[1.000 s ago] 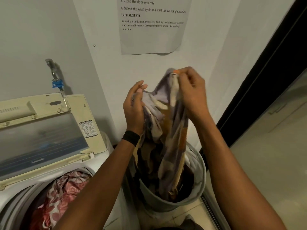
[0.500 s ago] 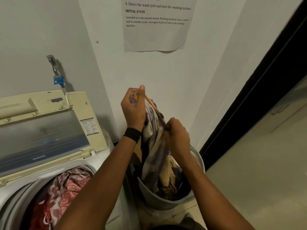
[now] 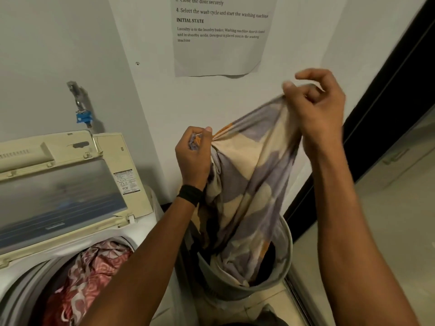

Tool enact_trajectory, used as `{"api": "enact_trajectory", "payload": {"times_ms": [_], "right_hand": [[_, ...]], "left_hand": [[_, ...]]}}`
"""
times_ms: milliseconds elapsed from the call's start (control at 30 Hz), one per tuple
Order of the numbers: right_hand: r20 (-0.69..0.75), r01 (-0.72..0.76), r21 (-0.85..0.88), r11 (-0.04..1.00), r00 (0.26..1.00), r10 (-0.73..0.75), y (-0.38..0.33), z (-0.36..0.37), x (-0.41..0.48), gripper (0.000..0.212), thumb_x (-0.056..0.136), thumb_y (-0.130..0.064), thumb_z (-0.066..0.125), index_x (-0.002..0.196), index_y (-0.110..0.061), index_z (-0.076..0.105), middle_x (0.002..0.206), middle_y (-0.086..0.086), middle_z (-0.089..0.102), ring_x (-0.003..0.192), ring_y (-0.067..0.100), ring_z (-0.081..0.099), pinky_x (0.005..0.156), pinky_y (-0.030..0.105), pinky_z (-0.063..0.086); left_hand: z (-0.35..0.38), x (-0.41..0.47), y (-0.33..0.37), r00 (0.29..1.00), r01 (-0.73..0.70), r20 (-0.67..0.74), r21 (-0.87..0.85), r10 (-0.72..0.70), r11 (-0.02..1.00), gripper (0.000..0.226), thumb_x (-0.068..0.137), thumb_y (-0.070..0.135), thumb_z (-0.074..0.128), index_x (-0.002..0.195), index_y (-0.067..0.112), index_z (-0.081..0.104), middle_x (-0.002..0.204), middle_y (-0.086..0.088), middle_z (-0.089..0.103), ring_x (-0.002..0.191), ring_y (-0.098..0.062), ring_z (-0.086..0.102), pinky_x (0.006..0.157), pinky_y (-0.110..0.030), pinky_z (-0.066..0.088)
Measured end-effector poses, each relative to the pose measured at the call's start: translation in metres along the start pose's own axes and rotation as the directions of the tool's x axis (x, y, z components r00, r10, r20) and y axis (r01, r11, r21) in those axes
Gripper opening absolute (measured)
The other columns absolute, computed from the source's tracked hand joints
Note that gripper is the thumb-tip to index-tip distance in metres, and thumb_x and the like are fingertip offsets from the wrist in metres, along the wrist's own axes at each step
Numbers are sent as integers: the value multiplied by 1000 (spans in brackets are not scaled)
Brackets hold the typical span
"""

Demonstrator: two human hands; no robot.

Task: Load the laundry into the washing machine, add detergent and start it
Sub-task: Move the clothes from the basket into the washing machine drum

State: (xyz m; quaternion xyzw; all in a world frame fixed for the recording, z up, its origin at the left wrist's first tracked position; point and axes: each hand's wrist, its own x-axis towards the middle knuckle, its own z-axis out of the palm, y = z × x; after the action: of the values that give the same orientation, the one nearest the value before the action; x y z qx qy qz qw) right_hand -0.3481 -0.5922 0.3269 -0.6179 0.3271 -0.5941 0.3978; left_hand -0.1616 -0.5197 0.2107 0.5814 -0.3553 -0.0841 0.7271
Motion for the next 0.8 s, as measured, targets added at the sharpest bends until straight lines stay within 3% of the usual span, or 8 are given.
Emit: {"api": "enact_trajectory", "payload": {"times_ms": [100, 200, 267, 400, 500, 600, 667, 800], "right_hand": [[99, -41, 27, 999, 994, 38, 10, 41, 0, 21, 89, -17, 79, 97, -11, 60, 65, -2, 63, 59, 8, 56, 63, 25, 45], [274, -145, -28, 989, 950, 148, 36, 71, -22, 18, 90, -13, 76, 97, -2, 64, 81, 11, 74, 73, 23, 73, 70, 35, 59], [350, -226, -29, 974, 910, 222, 53, 77, -37, 12, 94, -14, 72, 102, -6, 67, 87, 11, 76, 80, 26, 76, 73, 38, 61], [298, -138, -50, 989, 943, 146, 78, 71, -65, 21, 103, -22, 59, 123, -22, 66, 114, -5, 70, 102, 11, 69, 87, 29, 58], [362, -54, -153, 987, 926, 107, 105, 58, -106, 24, 101, -28, 65, 125, -28, 59, 114, -13, 63, 98, 9, 65, 79, 25, 55], [356, -114, -312, 943, 906, 227, 145, 31, -150, 7, 99, -31, 66, 104, -27, 64, 87, -12, 66, 73, 5, 61, 67, 29, 51], [320, -164, -390, 906, 899, 301, 154, 5, -161, 14, 96, -31, 71, 87, -21, 66, 73, -4, 65, 63, 7, 57, 62, 36, 49], [202, -255, -241, 936, 931, 306, 103, -44, -110, 15, 87, -23, 82, 81, -15, 71, 74, -1, 68, 71, 8, 59, 67, 29, 48]], "left_hand": [[4, -1, 7, 994, 75, 85, -114, -65, 991, 16, 100, 12, 59, 107, 3, 71, 94, -5, 74, 88, -13, 69, 86, -28, 53], [6, -7, 8, 947, 75, 319, -133, -29, 988, 33, 105, 21, 55, 138, 18, 58, 130, -16, 67, 110, -16, 66, 99, -26, 52], [6, -11, 2, 928, 83, 371, -94, -42, 992, 32, 104, 24, 59, 133, 10, 61, 128, -11, 69, 114, -15, 67, 99, -29, 54], [0, -4, -9, 981, 148, 141, -77, -136, 986, 28, 104, 22, 62, 84, 2, 61, 74, 0, 62, 70, -11, 57, 68, -25, 47], [-5, 9, -6, 991, 135, 22, -100, -134, 986, 27, 102, 19, 63, 79, 8, 58, 69, 6, 56, 65, -6, 54, 65, -19, 45], [-13, 23, -8, 988, 119, -87, -103, -128, 988, 28, 102, 15, 63, 76, 11, 55, 66, 8, 54, 63, -2, 52, 65, -16, 44], [-21, 30, -15, 980, 121, -148, -102, -136, 987, 26, 101, 14, 63, 78, 6, 56, 67, 6, 55, 63, -1, 52, 65, -16, 45], [-32, 29, -30, 979, 101, -176, -44, -108, 994, 26, 99, 14, 66, 79, -2, 61, 70, 3, 58, 67, -6, 54, 68, -22, 46]]}}
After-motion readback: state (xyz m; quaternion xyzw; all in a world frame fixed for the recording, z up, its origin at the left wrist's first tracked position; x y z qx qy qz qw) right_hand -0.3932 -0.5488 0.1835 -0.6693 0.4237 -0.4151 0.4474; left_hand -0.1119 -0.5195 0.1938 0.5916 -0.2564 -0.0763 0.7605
